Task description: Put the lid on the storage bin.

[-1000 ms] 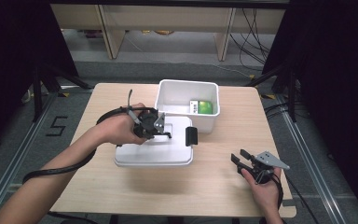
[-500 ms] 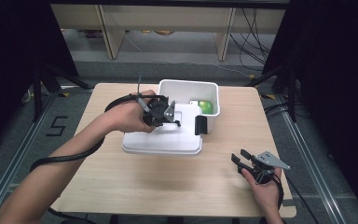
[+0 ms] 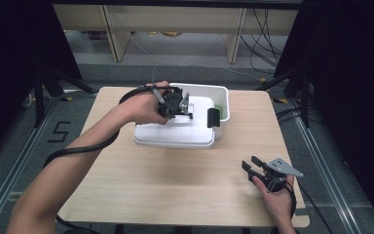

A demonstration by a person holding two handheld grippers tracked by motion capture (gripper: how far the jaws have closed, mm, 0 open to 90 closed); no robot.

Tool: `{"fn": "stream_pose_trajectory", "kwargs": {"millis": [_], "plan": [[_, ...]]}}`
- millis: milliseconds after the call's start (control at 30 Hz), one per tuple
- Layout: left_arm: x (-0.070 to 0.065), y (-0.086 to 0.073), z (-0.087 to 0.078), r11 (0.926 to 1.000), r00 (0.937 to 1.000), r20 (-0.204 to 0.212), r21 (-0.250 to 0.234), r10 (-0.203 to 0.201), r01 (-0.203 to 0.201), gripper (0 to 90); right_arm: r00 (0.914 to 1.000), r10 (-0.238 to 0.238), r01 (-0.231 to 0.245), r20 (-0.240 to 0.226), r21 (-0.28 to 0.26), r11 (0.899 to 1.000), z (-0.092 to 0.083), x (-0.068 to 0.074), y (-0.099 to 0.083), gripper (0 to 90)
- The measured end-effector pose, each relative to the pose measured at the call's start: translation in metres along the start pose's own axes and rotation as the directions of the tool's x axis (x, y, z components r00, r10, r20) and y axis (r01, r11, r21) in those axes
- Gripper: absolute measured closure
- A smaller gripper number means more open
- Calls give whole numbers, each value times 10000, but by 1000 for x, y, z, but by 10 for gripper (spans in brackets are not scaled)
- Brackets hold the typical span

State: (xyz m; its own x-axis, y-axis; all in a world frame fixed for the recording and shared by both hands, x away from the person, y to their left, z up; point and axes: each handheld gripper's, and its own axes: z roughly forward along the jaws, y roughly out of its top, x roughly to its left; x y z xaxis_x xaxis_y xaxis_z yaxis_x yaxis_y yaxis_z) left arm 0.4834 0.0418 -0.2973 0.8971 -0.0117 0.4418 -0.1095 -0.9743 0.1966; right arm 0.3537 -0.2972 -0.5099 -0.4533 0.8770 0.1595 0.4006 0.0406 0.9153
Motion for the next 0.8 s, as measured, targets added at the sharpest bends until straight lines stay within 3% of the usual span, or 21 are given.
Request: {"fn": "stream_pose_trajectory", "kwargs": {"millis": [233,267,300,400,500,600,733,767,800], "plan": [[18,7,7,10000,9998,-194,-18,-68,68,840,9998,-180,180,-26,-2,9998,-1,-3,1,512],[21,8,9,10000,9998,-222,11,-10,10,840,9989,-472,472,4,-6,9989,-1,-6,1,512],[27,9,13,9999,9997,-213,-24,-108,108,841,9996,-276,278,99,-232,9993,-1,-3,0,512],[32,11,17,9999,9997,-218,-16,-148,148,840,9995,-303,302,-46,-243,9992,0,-4,0,512],[39,16,21,9999,9996,-286,94,-42,45,840,9997,-115,115,194,3,9999,-1,-2,0,512],[47,23,24,9999,9993,-353,145,77,-72,840,10000,-58,58,-28,-3,10000,-1,-2,0,512],[53,26,28,9999,9994,-350,113,75,-71,840,9999,-63,63,85,-17,10000,-1,-2,0,512],[55,27,30,9998,9992,-367,149,131,-125,840,9992,-375,377,149,-117,9992,0,-4,0,512],[57,28,31,9997,9992,-364,193,183,-176,840,9995,-301,302,125,-72,9995,-1,-4,0,512]]}}
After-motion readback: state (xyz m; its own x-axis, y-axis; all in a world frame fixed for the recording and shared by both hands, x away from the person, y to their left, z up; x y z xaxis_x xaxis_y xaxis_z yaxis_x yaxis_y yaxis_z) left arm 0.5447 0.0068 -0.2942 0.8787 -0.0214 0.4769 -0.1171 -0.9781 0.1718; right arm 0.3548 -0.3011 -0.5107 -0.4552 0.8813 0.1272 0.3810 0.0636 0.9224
